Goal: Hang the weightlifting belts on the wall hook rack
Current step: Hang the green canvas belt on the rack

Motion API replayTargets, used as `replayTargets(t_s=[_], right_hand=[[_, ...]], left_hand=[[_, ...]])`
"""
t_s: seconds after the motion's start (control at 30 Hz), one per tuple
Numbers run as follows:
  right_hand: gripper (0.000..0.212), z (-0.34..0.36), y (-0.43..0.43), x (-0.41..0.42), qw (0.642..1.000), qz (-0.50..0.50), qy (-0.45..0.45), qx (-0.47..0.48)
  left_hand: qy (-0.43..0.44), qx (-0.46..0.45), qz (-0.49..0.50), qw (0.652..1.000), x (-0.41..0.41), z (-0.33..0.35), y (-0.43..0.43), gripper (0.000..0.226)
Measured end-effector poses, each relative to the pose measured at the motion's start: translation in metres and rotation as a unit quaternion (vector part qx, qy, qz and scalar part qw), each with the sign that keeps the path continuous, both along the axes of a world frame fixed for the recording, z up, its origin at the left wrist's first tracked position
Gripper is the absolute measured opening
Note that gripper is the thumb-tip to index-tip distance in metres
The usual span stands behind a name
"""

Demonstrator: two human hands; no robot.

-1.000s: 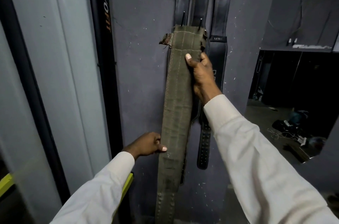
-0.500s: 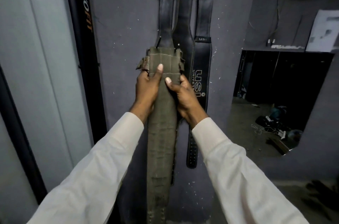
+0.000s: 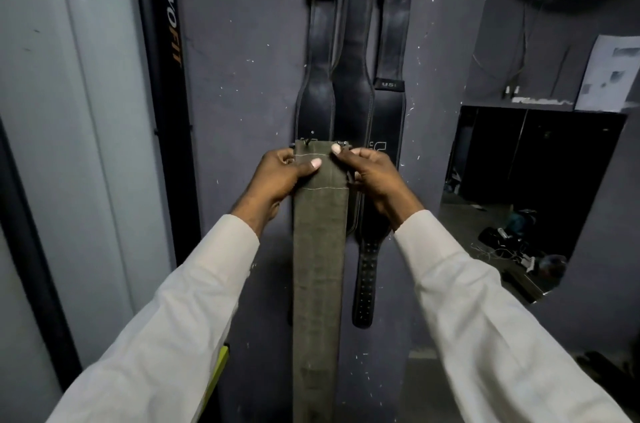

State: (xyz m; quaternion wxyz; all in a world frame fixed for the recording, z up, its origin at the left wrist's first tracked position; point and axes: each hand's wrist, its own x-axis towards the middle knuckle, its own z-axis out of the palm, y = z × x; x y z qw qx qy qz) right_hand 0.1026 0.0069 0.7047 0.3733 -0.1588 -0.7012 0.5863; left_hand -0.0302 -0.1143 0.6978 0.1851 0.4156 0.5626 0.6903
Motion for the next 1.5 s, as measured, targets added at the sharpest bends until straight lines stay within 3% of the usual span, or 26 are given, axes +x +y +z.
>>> replayTargets(t_s=[0.2, 0.27, 0.4, 0.57, 0.83, 1.03, 1.1, 1.17, 1.27, 1.33, 1.5], right_hand=[[0.074, 0.005, -0.004, -0.005, 0.997, 0.053, -0.055, 0.022], [0.068, 0.004, -0.007, -0.008, 0.996, 0.060, -0.056, 0.030], [0.030, 0.000, -0.010, -0.015, 0.996, 0.058, -0.047, 0.046], [0.043, 0.003, -0.010, -0.017, 0.995, 0.036, -0.066, 0.062], [0.044, 0.008, 0.006, -0.005, 0.976, 0.162, -0.145, 0.005], [0.020, -0.001, 0.013, -0.011, 0.984, 0.149, -0.099, 0.016], [0.030, -0.003, 0.010, -0.011, 0.987, 0.146, -0.074, 0.007], [0.041, -0.005, 0.005, -0.008, 0.989, 0.140, -0.055, 0.003], [0.047, -0.007, -0.001, -0.009, 0.991, 0.128, -0.042, 0.014], [0.054, -0.010, -0.004, -0.010, 0.991, 0.118, -0.052, 0.043], [0.036, -0.011, -0.003, -0.004, 0.992, 0.108, -0.029, 0.057]], left_hand=[[-0.025, -0.005, -0.030, 0.999, -0.025, -0.001, -0.013, 0.027], [-0.019, 0.001, -0.039, 0.999, -0.029, -0.008, -0.014, 0.027], [0.013, 0.020, -0.069, 0.997, -0.029, -0.015, -0.015, 0.028], [0.011, 0.053, -0.095, 0.994, -0.026, -0.018, -0.015, 0.028], [-0.077, 0.066, -0.146, 0.984, -0.033, -0.025, -0.017, 0.038], [-0.074, 0.051, -0.160, 0.983, -0.038, -0.023, -0.015, 0.043], [-0.068, 0.049, -0.174, 0.981, -0.042, -0.024, -0.016, 0.052], [-0.057, 0.052, -0.146, 0.986, -0.038, -0.024, -0.016, 0.052], [-0.022, 0.066, -0.022, 0.997, -0.020, -0.020, -0.011, 0.021], [-0.048, 0.082, 0.053, 0.994, -0.008, -0.019, -0.004, 0.009], [-0.044, 0.066, 0.122, 0.989, -0.001, -0.019, 0.007, 0.013]])
